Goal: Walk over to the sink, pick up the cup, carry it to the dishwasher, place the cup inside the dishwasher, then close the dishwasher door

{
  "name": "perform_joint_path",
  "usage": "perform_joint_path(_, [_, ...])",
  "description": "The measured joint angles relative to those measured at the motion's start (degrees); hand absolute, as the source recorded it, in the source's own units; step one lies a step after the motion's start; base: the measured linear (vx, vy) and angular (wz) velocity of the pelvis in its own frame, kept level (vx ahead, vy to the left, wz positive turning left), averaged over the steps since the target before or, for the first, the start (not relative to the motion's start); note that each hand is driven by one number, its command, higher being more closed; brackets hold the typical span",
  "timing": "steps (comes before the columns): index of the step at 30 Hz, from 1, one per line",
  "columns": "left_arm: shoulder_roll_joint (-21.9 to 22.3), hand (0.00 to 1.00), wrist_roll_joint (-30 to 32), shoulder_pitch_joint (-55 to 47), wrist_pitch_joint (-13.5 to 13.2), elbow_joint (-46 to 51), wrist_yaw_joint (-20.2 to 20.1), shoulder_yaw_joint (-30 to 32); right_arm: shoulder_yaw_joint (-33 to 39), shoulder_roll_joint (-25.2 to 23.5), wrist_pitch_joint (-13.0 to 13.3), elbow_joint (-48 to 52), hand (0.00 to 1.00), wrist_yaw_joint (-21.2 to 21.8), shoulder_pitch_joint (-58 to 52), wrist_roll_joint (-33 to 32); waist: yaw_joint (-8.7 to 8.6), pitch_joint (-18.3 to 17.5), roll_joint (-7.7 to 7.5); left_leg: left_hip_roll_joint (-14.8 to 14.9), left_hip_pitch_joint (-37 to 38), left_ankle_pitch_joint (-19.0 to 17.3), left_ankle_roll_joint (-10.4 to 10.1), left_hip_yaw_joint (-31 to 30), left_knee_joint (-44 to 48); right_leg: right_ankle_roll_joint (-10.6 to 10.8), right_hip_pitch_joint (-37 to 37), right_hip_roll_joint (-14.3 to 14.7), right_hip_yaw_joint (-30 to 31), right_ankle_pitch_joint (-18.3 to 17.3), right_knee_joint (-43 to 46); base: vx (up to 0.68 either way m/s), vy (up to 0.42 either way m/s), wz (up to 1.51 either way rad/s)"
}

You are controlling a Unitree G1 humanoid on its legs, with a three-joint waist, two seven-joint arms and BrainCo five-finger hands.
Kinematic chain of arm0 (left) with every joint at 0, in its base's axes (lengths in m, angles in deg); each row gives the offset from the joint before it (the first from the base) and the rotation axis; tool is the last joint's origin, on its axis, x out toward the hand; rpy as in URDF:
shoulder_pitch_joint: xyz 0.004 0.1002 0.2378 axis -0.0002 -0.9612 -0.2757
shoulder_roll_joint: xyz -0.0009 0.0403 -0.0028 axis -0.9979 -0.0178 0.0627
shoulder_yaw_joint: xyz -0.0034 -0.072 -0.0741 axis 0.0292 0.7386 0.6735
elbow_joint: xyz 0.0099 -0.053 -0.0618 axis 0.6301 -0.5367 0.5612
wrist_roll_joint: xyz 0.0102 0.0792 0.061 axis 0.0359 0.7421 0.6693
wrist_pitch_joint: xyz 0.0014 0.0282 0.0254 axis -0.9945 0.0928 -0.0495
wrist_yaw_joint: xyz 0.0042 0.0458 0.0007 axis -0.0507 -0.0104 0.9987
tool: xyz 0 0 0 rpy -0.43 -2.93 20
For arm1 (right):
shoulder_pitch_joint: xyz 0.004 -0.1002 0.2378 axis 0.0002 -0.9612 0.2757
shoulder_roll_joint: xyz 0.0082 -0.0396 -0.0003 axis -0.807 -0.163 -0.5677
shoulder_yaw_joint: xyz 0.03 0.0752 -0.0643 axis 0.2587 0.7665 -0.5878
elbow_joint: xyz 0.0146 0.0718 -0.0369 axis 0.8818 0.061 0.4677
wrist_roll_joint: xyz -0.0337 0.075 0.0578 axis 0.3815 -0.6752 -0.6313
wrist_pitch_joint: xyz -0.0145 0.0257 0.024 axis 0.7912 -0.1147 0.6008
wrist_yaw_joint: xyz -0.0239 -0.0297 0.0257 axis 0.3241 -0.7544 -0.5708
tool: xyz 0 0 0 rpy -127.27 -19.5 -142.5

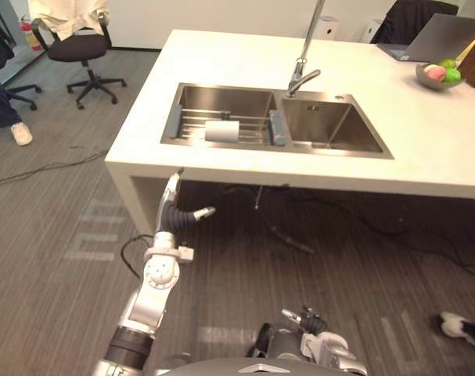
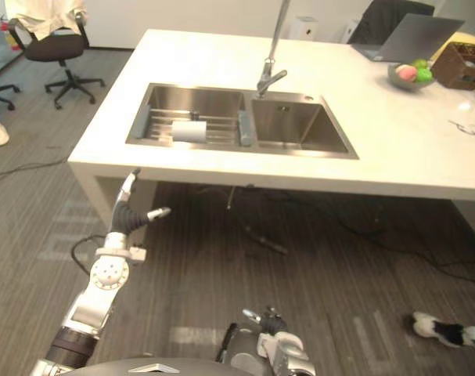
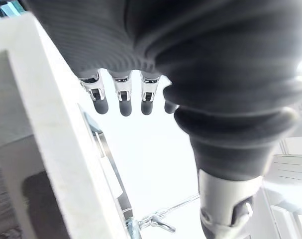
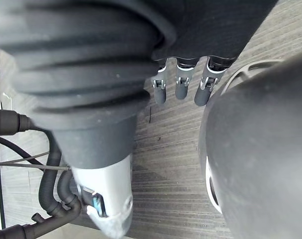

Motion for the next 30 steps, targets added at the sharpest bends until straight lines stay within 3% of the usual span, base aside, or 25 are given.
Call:
perform_joint_path(1, [-0.3,0.00,0.0,0.4,0.3,0.2,0.1,-0.1,-0.5,0.0,-0.6,0.0,0.00,0.5,-0.1,0.4,-0.42,-0.1,-0.45,0.0,0.2,-0.5,-0.8,-0.5,0.4,0.7,0.8,0.7,3.3,2.9,-5.9,0.37,-0.300,0.55])
perform_joint_path(2, [-1.0,0.00,0.1,0.6,1.2,1.1,0.4,-0.5,-1.0,0.1,-2.3,0.0,0.00,1.2,-0.8,0.7,-1.15,-0.5,-1.64,-0.4,1.7,-2.7,-1.8,-2.0,0.8,3.0,2.3,0.4,8.7,6.4,-12.0,0.39,-0.336,0.61])
perform_joint_path(3, [-1.0,0.00,0.6,0.5,1.6,1.5,0.6,-0.6,-0.8,0.1,-2.7,-0.1,0.00,1.4,-0.9,0.9,-1.62,-0.5,-1.66,0.1,2.7,-4.7,-2.6,-2.9,1.0,3.2,2.7,0.9,8.8,11.0,-10.8,0.37,-0.361,0.77])
perform_joint_path(4, [-0.1,0.00,1.0,0.5,2.2,1.7,0.9,-1.3,-0.3,1.9,-3.2,0.0,0.00,1.9,-1.2,0.9,-2.01,-0.5,0.25,2.1,3.5,-7.3,-4.1,-3.7,1.2,1.0,1.8,2.4,8.2,13.4,-6.8,0.35,-0.324,0.46])
perform_joint_path(5, [0.4,0.00,1.1,0.5,2.5,1.8,1.3,-2.2,-0.3,3.6,-3.7,0.0,0.00,2.0,-1.3,1.0,-1.44,-1.2,2.77,4.2,4.0,-8.1,-4.5,-3.6,0.9,-1.4,0.3,3.5,6.8,11.0,-2.6,0.33,-0.295,0.33])
perform_joint_path(6, [0.6,0.00,1.1,0.5,2.5,2.0,1.4,-2.2,-0.2,4.1,-3.7,0.3,0.00,2.1,-1.2,1.0,-1.23,-1.4,3.68,5.1,4.3,-8.2,-4.6,-3.6,0.4,-1.8,-0.5,4.1,6.3,9.3,-0.6,0.33,-0.257,0.15])
perform_joint_path(7, [0.9,0.00,1.1,0.5,2.7,2.5,2.3,-2.2,-0.1,4.1,-3.9,1.6,0.00,2.2,-1.3,1.6,-1.18,-1.6,4.24,6.0,5.0,-6.6,-6.1,-3.3,0.6,-2.7,-1.2,4.4,5.3,6.4,2.5,0.33,-0.268,0.16])
perform_joint_path(9, [1.3,0.00,1.0,-1.1,3.5,4.5,2.4,-2.2,-0.1,3.3,-4.7,1.8,0.00,2.2,-1.6,2.8,-1.09,-1.6,3.40,6.9,2.0,-2.7,-3.5,-3.5,9.3,-3.9,0.9,4.5,4.2,4.5,2.6,0.30,-0.301,0.21])
perform_joint_path(11, [3.0,0.00,1.0,-2.6,4.1,6.7,2.3,-2.3,-0.1,3.1,-6.4,4.4,0.00,2.3,-3.7,3.9,-0.90,-1.2,3.52,12.8,-8.1,4.3,-3.0,-2.5,30.4,-4.8,7.8,7.5,1.5,3.8,-4.0,0.26,-0.263,0.42])
perform_joint_path(13, [2.8,0.00,1.1,-3.5,4.1,6.9,2.2,-2.3,0.0,2.9,-7.3,3.7,0.00,2.4,-4.0,5.1,-0.19,-1.3,3.30,14.9,-12.4,2.4,-3.4,0.3,37.7,-5.6,12.7,8.7,0.5,4.1,-8.5,0.30,-0.173,0.23])
perform_joint_path(14, [2.6,0.00,1.1,-3.8,4.1,6.8,2.0,-2.3,0.0,2.9,-7.4,3.1,0.00,2.6,-4.0,5.5,0.01,-1.0,2.52,14.8,-13.2,0.9,-3.3,2.6,36.4,-6.0,15.0,8.7,0.1,4.3,-10.6,0.37,-0.151,0.13])
perform_joint_path(15, [2.0,0.00,1.1,-3.9,4.1,6.9,1.6,-2.3,0.0,3.1,-7.4,1.3,0.00,3.2,-3.6,6.1,0.59,-1.3,2.69,14.1,-13.7,-0.9,-3.2,6.8,29.8,-6.6,17.2,8.5,-0.4,4.9,-13.1,0.24,-0.073,0.08])
perform_joint_path(17, [1.4,0.00,1.1,-3.8,4.2,7.0,0.5,-2.2,-0.1,3.3,-7.2,-0.2,0.00,3.4,-3.0,7.6,0.60,-2.0,3.00,12.2,-14.1,-0.9,-3.0,9.4,18.5,-6.2,17.7,7.9,-1.2,5.4,-14.7,0.22,-0.002,0.09])
perform_joint_path(18, [1.2,0.00,1.1,-3.3,4.5,7.0,-0.7,-2.3,-0.2,3.6,-7.3,-1.5,0.00,3.5,-1.8,7.7,0.30,-2.0,2.97,9.3,-14.0,2.1,-3.1,10.0,6.3,-5.5,18.0,6.9,-1.6,6.3,-16.0,0.21,0.066,0.16])
perform_joint_path(20, [1.2,0.00,1.8,-2.8,5.3,6.7,-1.8,-2.4,0.1,3.5,-7.2,-2.6,0.00,3.5,-1.1,7.7,0.12,-2.0,2.82,7.0,-13.6,8.5,-3.3,9.8,-2.4,-4.5,18.4,5.7,-1.7,7.0,-16.6,0.20,0.084,0.13])
perform_joint_path(21, [1.2,0.00,3.1,-2.2,6.4,6.1,-2.2,-2.6,0.2,3.7,-7.2,-2.9,0.00,3.4,-0.7,7.9,-0.28,-2.1,3.11,6.2,-12.2,14.4,-3.8,9.4,-7.1,-3.5,19.0,5.2,-1.9,6.7,-16.8,0.19,0.083,0.11])
perform_joint_path(23, [0.4,0.00,3.7,-0.7,7.6,5.4,-2.9,-2.9,-0.1,3.6,-7.2,-3.0,0.00,3.1,-0.3,9.1,-0.57,-2.5,3.17,4.5,-10.4,16.4,-3.0,9.4,-9.9,-2.5,19.1,4.0,-1.7,6.6,-16.8,0.23,0.153,0.12])
perform_joint_path(26, [-3.3,0.00,6.8,1.0,8.6,5.4,-4.4,-4.5,-0.6,1.7,-7.2,-3.0,0.00,2.9,0.6,9.5,-0.35,-2.3,1.42,2.6,-8.7,16.5,-2.5,10.4,-12.8,-1.6,19.4,2.8,-0.9,6.5,-17.9,0.14,0.135,-0.05])
perform_joint_path(30, [-5.8,0.00,8.9,2.8,10.6,5.0,-7.6,-7.1,-0.9,1.6,-7.3,-2.9,0.00,0.9,0.6,8.8,-1.67,-2.5,1.72,0.7,-5.0,16.9,-2.0,10.8,-16.2,-0.2,21.7,1.6,-0.8,6.2,-18.7,0.06,0.073,-0.04])
